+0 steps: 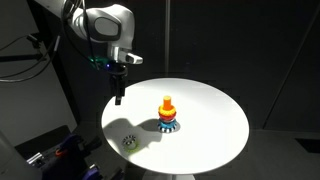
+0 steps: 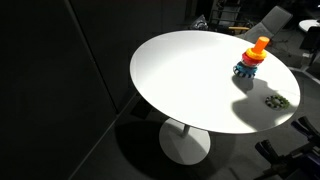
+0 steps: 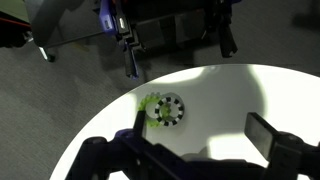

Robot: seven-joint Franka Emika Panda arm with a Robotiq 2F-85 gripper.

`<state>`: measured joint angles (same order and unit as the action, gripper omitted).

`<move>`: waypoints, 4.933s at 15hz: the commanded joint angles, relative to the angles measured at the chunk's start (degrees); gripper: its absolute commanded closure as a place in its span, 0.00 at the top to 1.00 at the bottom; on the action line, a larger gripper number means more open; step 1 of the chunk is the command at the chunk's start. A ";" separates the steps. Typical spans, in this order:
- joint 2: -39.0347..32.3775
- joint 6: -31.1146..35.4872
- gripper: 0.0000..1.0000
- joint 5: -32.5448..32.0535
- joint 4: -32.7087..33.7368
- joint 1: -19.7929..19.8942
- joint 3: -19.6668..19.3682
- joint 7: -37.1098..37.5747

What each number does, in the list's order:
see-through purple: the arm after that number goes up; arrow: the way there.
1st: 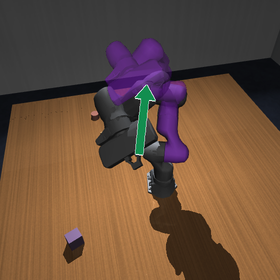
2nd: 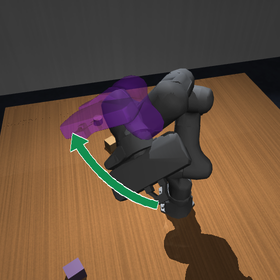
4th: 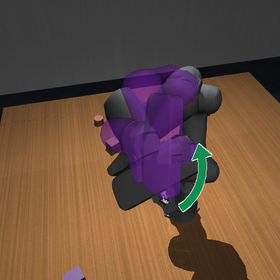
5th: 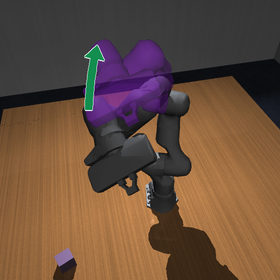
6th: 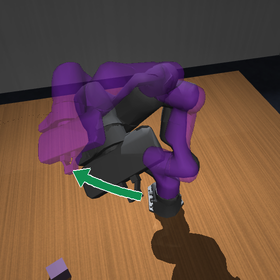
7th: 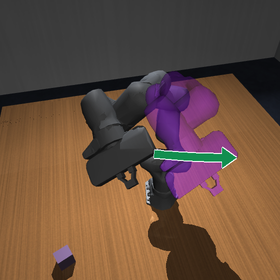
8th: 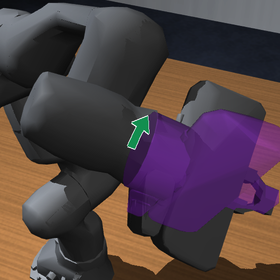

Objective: Pick up the black and white ring and put it on the ring holder

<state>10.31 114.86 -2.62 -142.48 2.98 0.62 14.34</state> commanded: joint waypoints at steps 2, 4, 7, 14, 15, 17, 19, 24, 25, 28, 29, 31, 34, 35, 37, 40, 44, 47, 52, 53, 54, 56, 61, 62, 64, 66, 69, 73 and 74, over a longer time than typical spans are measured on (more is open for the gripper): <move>-0.02 -0.16 1.00 -0.04 0.11 -0.25 -0.23 0.01; -0.02 -0.16 1.00 -0.04 0.11 -0.25 -0.23 0.01; -0.02 -0.16 1.00 -0.04 0.11 -0.25 -0.23 0.01; -2.44 12.80 1.00 0.05 -2.91 -0.06 -0.64 -0.27; -3.15 14.85 1.00 -0.10 -3.53 -0.02 -0.68 -0.15; -4.45 18.42 1.00 -0.36 -4.65 0.02 -0.82 -0.09; -5.97 21.14 1.00 -0.59 -5.36 0.06 -1.00 -0.02; -10.33 25.59 1.00 -2.04 -5.96 0.35 -1.99 1.02; -11.09 26.25 1.00 -2.49 -5.99 0.37 -2.31 1.07; -13.93 28.30 1.00 -5.22 -5.80 0.35 -3.60 2.08; -14.79 28.84 1.00 -6.24 -5.75 0.27 -4.07 2.49; -16.61 30.02 1.00 -8.65 -5.71 0.00 -5.10 3.67; -19.03 31.68 1.00 -12.39 -5.70 -0.71 -6.48 6.23; -19.80 32.35 1.00 -13.87 -5.83 -1.11 -6.93 7.48; -21.04 33.55 1.00 -16.49 -5.95 -1.88 -7.80 9.57; -22.81 35.04 1.00 -20.19 -5.96 -3.70 -9.20 12.94; -24.66 36.27 1.00 -23.36 -5.81 -6.41 -10.75 16.47; -25.74 37.12 1.00 -25.21 -5.79 -8.24 -11.89 18.46; -27.27 38.58 1.00 -26.15 -5.85 -10.18 -13.06 19.53; -27.51 38.88 1.00 -26.20 -5.87 -10.51 -13.26 19.60; -27.76 39.19 1.00 -26.15 -5.88 -10.78 -13.45 19.56; -28.20 40.02 1.00 -26.18 -5.94 -11.39 -13.95 19.63; -29.41 41.65 1.00 -25.99 -5.89 -12.93 -15.39 19.51; -29.62 41.97 1.00 -25.87 -5.89 -13.21 -15.62 19.43; -30.08 42.58 1.00 -25.61 -5.89 -13.72 -16.09 19.23; -30.49 42.95 1.00 -25.34 -5.91 -14.14 -16.42 19.05; -30.95 43.40 1.00 -25.24 -5.90 -14.82 -16.98 19.04; -31.59 44.15 1.00 -24.98 -5.87 -15.57 -17.75 19.04; -31.73 44.37 1.00 -24.87 -5.87 -15.66 -17.91 18.97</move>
<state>-20.87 157.94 -27.24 -148.43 -11.43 -15.85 32.24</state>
